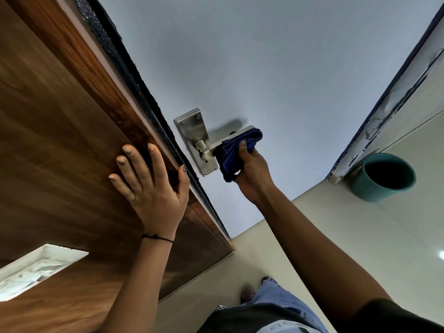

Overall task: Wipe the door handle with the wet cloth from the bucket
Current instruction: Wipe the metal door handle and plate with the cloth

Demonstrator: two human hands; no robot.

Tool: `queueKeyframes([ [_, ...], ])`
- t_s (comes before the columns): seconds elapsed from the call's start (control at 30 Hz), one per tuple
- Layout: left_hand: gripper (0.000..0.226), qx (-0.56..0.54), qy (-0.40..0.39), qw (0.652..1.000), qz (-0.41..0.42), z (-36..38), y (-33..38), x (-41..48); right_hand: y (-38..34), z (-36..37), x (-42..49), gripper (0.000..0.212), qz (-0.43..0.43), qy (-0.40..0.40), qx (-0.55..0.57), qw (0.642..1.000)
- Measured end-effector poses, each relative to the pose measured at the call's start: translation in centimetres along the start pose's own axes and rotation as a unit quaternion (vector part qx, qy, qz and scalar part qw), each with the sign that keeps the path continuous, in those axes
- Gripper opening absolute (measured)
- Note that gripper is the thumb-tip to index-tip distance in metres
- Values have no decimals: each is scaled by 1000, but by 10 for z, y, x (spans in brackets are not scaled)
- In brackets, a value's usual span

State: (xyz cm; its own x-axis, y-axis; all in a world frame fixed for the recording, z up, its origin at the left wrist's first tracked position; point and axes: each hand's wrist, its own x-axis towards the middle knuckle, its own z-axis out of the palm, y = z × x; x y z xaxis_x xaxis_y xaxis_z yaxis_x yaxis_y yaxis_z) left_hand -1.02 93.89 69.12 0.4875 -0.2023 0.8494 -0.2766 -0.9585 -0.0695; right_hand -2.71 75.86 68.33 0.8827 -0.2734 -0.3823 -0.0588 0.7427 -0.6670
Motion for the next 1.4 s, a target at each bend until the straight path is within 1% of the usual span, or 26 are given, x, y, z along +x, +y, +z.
queueKeyframes([
  [0.2,87,7,-2,1000,0,-1,0,0,31,23,-12,41,10,-5,-55,998],
  [0.3,87,11,-7,1000,3,-2,0,1,48,32,-18,40,-4,0,-78,997],
  [0.4,87,8,-6,1000,4,-2,0,1,56,36,-20,37,-24,9,-127,992],
  [0.47,88,9,-6,1000,3,-1,-1,0,61,37,-23,29,-42,8,-153,987],
  [0.53,88,14,-7,1000,4,-1,-1,0,66,36,-23,29,-72,16,-190,979],
  [0.67,87,22,-8,1000,15,0,-2,-1,75,34,-8,22,-153,74,-280,945],
  [0.77,86,27,-4,999,21,1,-3,-1,80,40,4,27,-165,112,-291,936],
  [0.9,82,27,-3,999,31,1,-3,0,88,47,14,34,-155,153,-268,938],
  [1.0,83,32,-9,999,33,0,-4,-1,93,44,18,43,-136,174,-272,937],
  [1.17,89,43,-10,999,31,0,-5,-1,100,18,26,46,-100,184,-341,916],
  [1.2,90,42,-11,999,32,0,-4,-1,97,11,27,49,-92,181,-348,915],
  [1.27,90,40,-12,999,32,1,-4,-1,83,-1,25,61,-82,180,-330,923],
  [1.33,90,41,-11,999,30,1,-5,-1,60,-12,17,70,-99,197,-285,933],
  [1.4,90,41,-9,999,27,1,-5,0,34,-22,7,66,-162,226,-252,927],
])
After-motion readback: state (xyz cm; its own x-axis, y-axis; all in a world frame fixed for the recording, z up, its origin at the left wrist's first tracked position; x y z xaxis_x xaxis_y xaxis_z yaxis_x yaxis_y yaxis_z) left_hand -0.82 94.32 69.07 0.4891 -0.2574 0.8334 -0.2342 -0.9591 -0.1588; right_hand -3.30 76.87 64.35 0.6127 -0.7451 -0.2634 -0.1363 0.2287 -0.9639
